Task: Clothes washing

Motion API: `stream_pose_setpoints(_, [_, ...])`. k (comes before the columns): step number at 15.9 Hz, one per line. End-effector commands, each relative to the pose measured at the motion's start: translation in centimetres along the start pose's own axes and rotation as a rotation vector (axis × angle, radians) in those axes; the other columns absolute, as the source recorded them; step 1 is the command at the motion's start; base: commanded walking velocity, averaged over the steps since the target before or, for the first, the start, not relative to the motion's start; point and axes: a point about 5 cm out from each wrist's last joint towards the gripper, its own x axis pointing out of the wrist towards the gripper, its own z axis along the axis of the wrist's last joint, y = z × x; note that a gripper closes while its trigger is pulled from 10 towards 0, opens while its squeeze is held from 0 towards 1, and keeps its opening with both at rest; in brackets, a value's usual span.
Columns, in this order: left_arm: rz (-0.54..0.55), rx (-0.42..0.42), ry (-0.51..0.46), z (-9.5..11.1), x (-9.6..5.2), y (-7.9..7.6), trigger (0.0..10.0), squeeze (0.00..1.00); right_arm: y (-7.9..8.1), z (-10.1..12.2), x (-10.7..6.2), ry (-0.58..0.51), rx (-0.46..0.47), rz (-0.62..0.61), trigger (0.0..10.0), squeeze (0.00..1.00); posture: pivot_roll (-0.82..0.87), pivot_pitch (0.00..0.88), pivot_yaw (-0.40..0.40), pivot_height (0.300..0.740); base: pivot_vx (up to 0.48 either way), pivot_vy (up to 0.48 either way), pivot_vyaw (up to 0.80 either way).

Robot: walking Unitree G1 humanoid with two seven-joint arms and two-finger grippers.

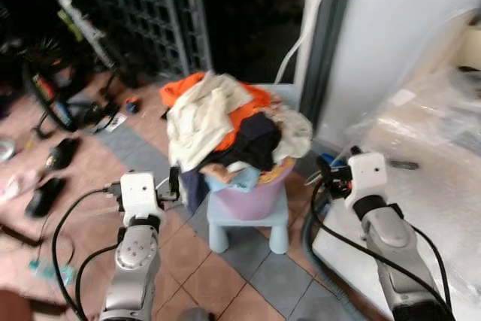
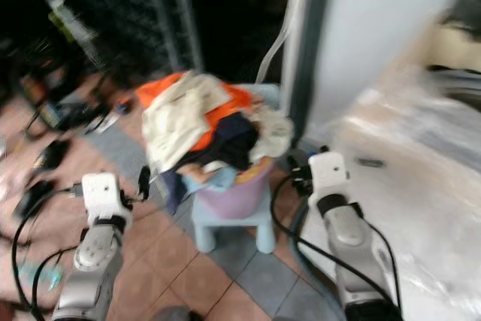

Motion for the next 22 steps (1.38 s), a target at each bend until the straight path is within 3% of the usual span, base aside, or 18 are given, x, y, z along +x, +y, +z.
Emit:
stream_pose_setpoints(1, [0.021,0.02,0.007,-0.1,-0.1,1.1,10.0,0.0,1.4,1.0,0.6,-0.049,-0.001,0.07,10.0,0.0,-0.07,0.0,0.078,0.74,0.0,0.0,0.79])
stream_pose_setpoints(3, [0.016,0.018,-0.002,0.1,0.0,1.1,10.0,0.0,1.8,1.4,0.8,-0.063,-0.011,0.106,10.0,0.0,-0.07,0.0,0.081,0.74,0.124,0.0,0.79])
stream_pose_setpoints(10, [-0.003,0.011,-0.012,0.2,0.1,0.9,10.0,0.0,2.2,1.7,1.1,-0.079,-0.015,0.127,10.0,0.0,-0.07,0.0,0.091,0.74,0.362,0.263,0.0])
stream_pose_setpoints(19, [-0.028,0.012,-0.015,0.3,0.4,0.2,10.0,0.0,3.2,1.6,1.2,-0.072,-0.009,0.179,10.0,0.0,-0.07,0.0,0.085,0.74,0.44,0.0,0.0])
stream_pose_setpoints(22, [0.002,0.004,0.003,0.2,0.3,0.3,10.0,0.0,3.7,1.0,1.4,-0.027,-0.032,0.256,10.0,0.0,-0.06,0.0,0.069,0.74,0.155,0.0,0.0])
